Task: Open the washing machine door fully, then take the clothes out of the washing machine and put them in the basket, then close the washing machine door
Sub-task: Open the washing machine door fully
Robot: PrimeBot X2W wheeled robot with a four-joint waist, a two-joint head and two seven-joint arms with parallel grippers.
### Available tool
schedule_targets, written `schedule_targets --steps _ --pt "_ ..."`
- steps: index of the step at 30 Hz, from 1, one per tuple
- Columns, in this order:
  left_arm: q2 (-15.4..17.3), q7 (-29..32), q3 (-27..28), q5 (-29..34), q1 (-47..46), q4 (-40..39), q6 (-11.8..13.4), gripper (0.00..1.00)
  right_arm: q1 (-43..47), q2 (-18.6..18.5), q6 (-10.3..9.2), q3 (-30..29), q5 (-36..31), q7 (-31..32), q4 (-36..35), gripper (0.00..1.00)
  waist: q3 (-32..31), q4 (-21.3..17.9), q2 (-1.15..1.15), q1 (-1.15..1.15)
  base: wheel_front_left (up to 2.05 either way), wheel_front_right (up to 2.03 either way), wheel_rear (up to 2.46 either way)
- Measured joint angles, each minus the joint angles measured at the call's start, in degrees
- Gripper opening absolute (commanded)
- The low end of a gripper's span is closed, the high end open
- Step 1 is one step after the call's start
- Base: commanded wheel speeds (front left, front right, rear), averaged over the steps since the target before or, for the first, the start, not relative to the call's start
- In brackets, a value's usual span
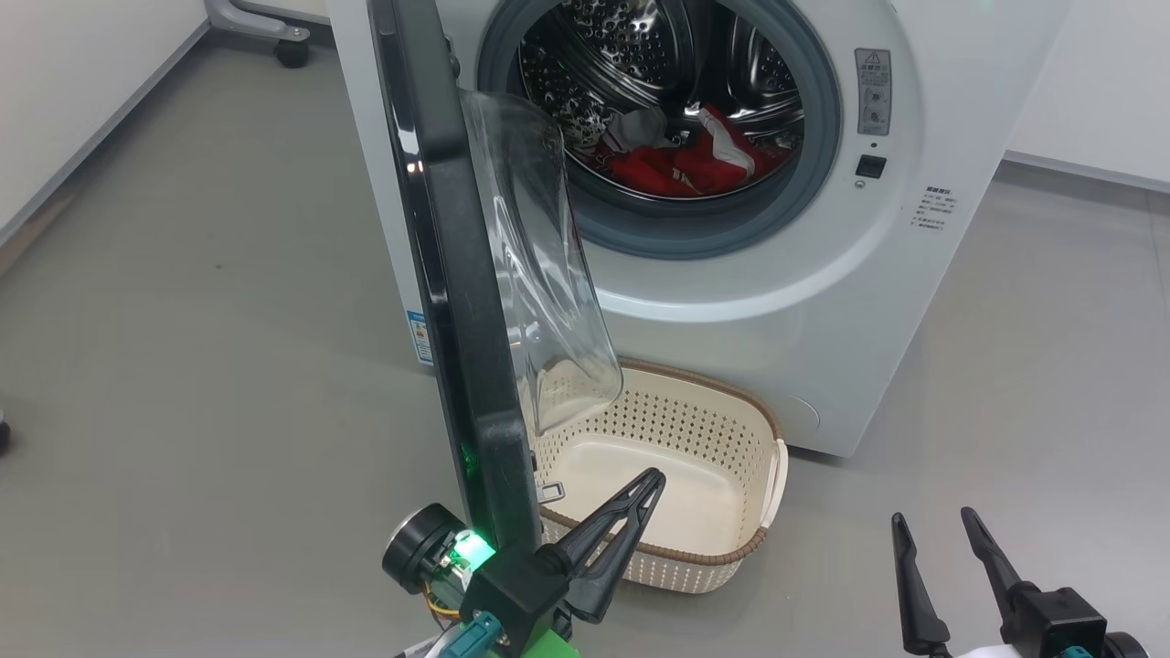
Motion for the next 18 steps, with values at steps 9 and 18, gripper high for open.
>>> schedule_targets --steps 9,18 --pt "0.01 2.4 1.23 -0.08 0.69 5.47 2.3 0.0 -0.01 0.24 0.18 -0.33 -0.09 0.0 0.2 1.0 0.52 -0.54 0.0 0.0 0.0 0.0 0.0" --pt "0.0 2.44 3.72 0.13 0.64 8.61 4.65 0.0 -0.02 0.56 0.53 -0.84 -0.16 0.0 0.41 1.0 0.77 -0.91 0.0 0.0 0.0 0.0 0.0"
